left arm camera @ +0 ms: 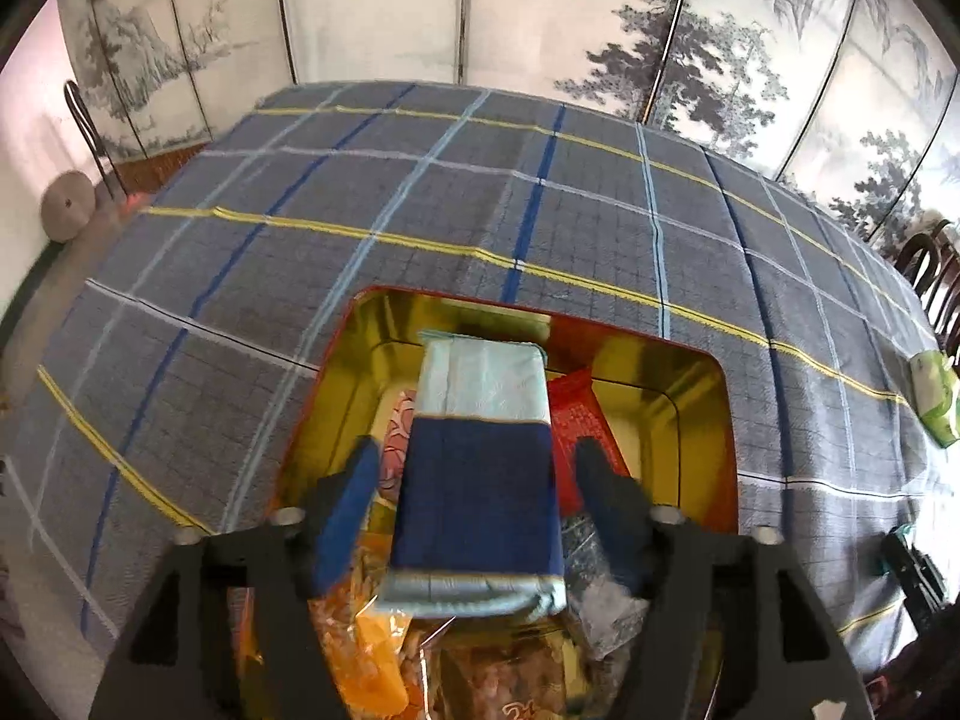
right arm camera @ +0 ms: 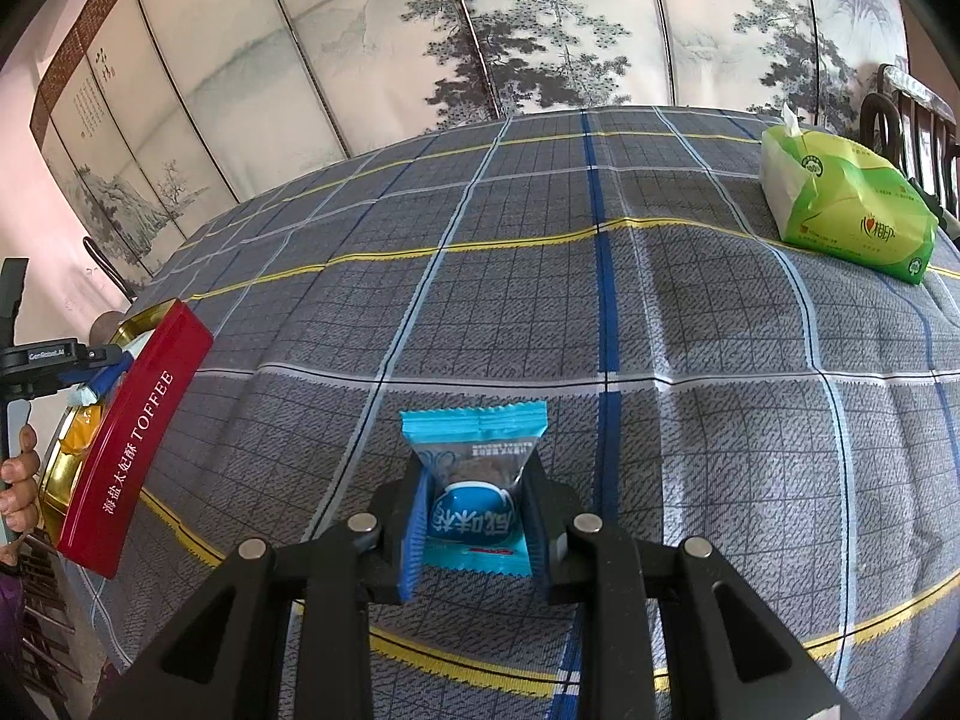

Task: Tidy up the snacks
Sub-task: 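Lower the wrapped bar into the gold tin and open the left gripper, then carry the blue candy into the gold tin with the right gripper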

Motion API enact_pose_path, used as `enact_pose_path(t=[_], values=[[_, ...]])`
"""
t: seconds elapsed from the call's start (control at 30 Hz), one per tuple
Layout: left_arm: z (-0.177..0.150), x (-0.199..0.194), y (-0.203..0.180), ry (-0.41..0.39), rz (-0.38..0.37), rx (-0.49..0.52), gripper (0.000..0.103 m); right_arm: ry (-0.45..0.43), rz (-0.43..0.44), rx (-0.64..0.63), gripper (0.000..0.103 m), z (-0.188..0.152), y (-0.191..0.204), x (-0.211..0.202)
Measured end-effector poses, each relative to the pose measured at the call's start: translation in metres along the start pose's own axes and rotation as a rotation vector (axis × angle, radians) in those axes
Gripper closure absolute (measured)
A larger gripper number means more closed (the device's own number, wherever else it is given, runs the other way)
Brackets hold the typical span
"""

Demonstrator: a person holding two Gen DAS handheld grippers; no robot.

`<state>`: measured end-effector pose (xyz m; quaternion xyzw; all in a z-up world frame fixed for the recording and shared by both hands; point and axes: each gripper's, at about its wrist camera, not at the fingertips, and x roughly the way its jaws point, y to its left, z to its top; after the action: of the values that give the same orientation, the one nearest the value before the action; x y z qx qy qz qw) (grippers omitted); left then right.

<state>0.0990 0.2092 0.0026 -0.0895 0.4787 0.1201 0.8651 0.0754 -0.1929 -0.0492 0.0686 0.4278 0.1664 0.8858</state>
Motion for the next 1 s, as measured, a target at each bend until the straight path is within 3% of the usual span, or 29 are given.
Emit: enact_pose_path(t=[0.17, 0.67, 1.0], values=[[-0.006, -0.02, -0.002, -0.069, 0.053, 0.013, 0.014, 0.0, 0.0, 0.0, 0.076, 0.0, 0.0, 0.0], [-0.05, -0.089, -0.014, -0.184, 0.121, 0.07, 0.006, -0.005, -0.018, -0.022, 0.076, -0.001, 0.004, -0.002], [-0.064, -0.107, -0.016, -0.197, 0.126, 0.09, 0.005, -0.01, -0.006, -0.024, 0.076, -0.004, 0.014, -0.012]])
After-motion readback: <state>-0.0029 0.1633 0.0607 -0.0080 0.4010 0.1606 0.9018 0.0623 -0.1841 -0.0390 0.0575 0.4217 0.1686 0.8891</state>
